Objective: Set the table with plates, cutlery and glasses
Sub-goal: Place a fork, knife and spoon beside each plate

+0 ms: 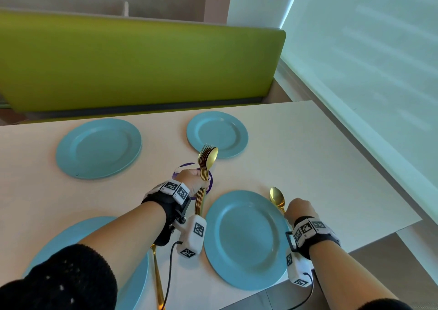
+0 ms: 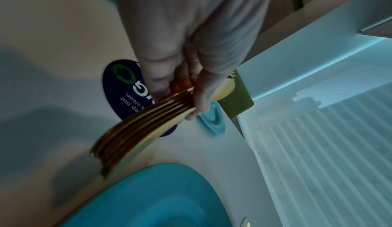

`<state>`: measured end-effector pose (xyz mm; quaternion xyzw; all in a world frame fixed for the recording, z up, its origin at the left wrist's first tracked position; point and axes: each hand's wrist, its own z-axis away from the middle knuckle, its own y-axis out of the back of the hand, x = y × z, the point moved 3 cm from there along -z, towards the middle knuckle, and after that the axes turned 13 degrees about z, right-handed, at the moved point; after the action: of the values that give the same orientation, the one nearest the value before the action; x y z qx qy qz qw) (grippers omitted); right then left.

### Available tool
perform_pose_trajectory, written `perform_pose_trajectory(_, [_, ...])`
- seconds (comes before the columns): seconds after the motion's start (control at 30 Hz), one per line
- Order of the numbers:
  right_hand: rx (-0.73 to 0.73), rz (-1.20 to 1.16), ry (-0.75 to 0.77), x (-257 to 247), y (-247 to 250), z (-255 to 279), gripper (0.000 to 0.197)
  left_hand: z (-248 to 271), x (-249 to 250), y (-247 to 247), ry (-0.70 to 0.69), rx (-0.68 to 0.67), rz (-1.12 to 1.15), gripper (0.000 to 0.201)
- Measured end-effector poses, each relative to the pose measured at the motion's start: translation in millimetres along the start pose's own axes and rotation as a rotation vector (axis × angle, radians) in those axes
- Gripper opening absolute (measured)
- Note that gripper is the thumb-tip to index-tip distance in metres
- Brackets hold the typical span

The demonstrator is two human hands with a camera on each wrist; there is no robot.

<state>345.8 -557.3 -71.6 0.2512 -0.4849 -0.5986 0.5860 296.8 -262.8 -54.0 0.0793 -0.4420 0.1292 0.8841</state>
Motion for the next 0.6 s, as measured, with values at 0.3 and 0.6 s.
perform_pose_trajectory(0.3, [0.029,-0.018,0.006,1,1,7,0.031,0,1,-9,-0.006,-0.009,-0.021,0.016])
perform_pose_trajectory(0.6, [0.109,-0.02,0.118,-26,38,28,0.023,3,3,5,-0.007,-0.042,-0.005,0.014])
